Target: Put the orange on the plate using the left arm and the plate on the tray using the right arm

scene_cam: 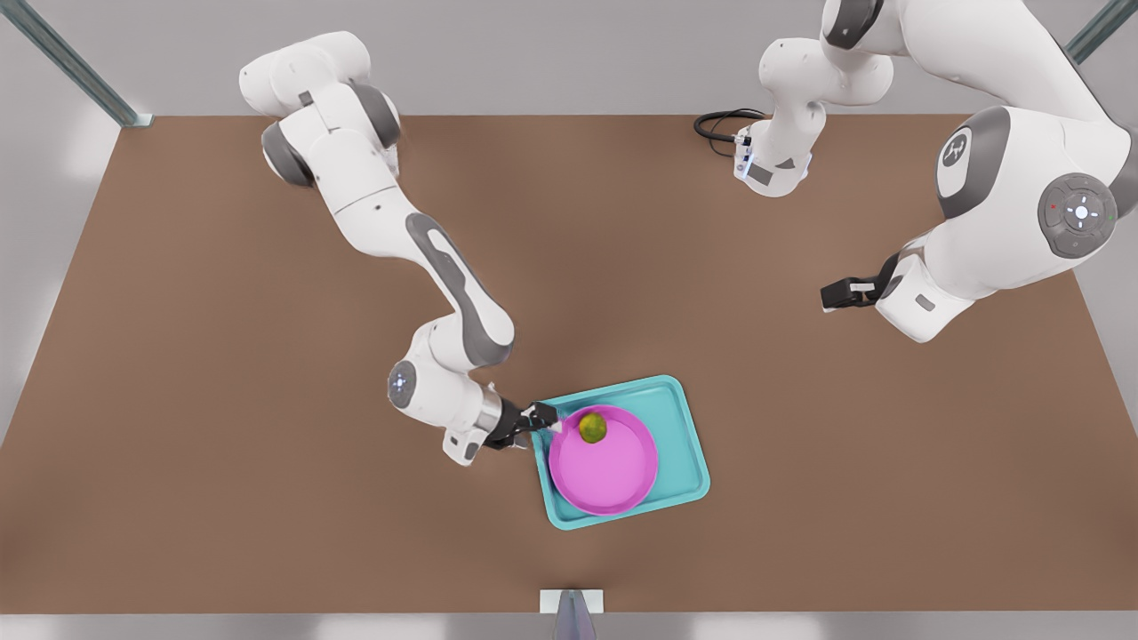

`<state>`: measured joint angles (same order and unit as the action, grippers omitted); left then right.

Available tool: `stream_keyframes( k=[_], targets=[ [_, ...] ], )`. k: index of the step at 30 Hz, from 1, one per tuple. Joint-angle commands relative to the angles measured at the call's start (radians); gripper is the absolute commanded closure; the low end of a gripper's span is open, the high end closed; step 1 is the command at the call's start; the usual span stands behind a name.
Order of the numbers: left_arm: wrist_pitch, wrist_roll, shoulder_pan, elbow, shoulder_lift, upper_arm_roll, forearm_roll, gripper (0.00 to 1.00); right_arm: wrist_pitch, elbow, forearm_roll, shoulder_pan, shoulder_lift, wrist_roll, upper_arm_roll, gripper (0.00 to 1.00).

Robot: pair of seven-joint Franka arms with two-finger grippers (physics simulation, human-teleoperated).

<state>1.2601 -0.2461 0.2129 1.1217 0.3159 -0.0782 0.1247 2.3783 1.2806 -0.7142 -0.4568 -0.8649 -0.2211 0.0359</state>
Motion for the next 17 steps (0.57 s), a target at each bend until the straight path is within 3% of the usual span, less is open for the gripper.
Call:
stream_keyframes(
  k=[1,3,4,11,17],
  targets=[
    [0.001,-0.002,0.0,0.0,0.0,0.0,0.0,0.0,-0.235,0.088,0.183,0.053,0.081,0.046,-0.019,0.0],
    [0.001,-0.002,0.0,0.0,0.0,0.0,0.0,0.0,-0.681,0.075,0.598,0.153,0.217,0.046,-0.039,0.0],
    [0.001,-0.004,0.0,0.0,0.0,0.0,0.0,0.0,-0.771,0.079,0.775,0.17,0.319,0.045,-0.039,0.0],
    [-0.002,0.007,-0.001,-0.003,0.0,0.0,0.001,0.0,-0.936,0.141,0.806,0.264,0.731,0.049,-0.037,0.0],
    [-0.002,0.005,-0.001,0.0,0.006,0.0,-0.002,0.0,-0.972,0.141,0.806,0.28,0.748,0.049,-0.033,0.0]
  ],
)
